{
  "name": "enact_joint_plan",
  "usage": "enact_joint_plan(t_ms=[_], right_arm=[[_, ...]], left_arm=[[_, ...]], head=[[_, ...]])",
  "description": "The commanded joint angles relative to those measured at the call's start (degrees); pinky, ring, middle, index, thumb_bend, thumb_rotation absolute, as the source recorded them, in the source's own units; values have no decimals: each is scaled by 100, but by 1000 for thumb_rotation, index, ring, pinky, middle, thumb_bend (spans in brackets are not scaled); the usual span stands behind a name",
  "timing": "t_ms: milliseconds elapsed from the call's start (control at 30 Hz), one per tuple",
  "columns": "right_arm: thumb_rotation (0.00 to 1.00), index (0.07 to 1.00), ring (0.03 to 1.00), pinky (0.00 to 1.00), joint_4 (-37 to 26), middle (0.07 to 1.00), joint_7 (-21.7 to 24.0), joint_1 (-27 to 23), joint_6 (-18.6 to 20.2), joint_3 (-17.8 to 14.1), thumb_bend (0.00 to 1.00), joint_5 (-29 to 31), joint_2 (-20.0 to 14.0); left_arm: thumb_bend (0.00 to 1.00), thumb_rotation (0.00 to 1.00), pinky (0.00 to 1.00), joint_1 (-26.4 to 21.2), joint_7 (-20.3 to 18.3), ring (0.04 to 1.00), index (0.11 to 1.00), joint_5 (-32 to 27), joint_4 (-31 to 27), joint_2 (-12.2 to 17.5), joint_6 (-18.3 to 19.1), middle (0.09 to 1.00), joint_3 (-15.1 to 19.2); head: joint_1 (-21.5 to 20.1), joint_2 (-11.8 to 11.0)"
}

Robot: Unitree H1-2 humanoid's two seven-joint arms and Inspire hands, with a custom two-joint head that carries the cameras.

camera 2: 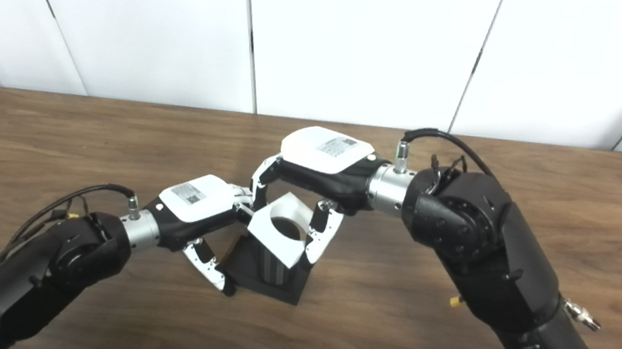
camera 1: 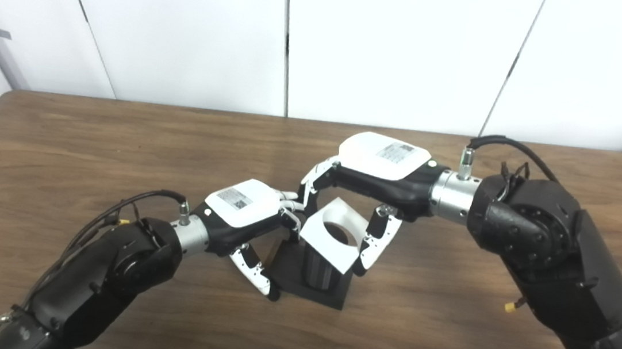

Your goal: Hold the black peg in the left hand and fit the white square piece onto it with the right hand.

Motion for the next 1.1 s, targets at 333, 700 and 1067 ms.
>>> enact_joint_plan(t_ms=[333, 700, 1067], right_arm=[[133, 479, 784, 696, 217, 774, -322, -91, -236, 61, 524, -260, 69], [132, 479, 787, 707, 409, 774, -430, -37, -338, 156, 524, -343, 110], [132, 479, 779, 691, 547, 770, -484, 56, -382, 293, 524, -350, 215]], left_arm=[[521, 81, 893, 153, -354, 944, 493, 293, 64, -56, 80, 894, -227], [520, 83, 899, 166, -430, 943, 493, 284, -43, -54, 141, 897, -224], [520, 83, 905, 151, -457, 944, 493, 266, -55, -98, 208, 897, -255]], head=[[30, 24], [45, 50], [62, 98]])
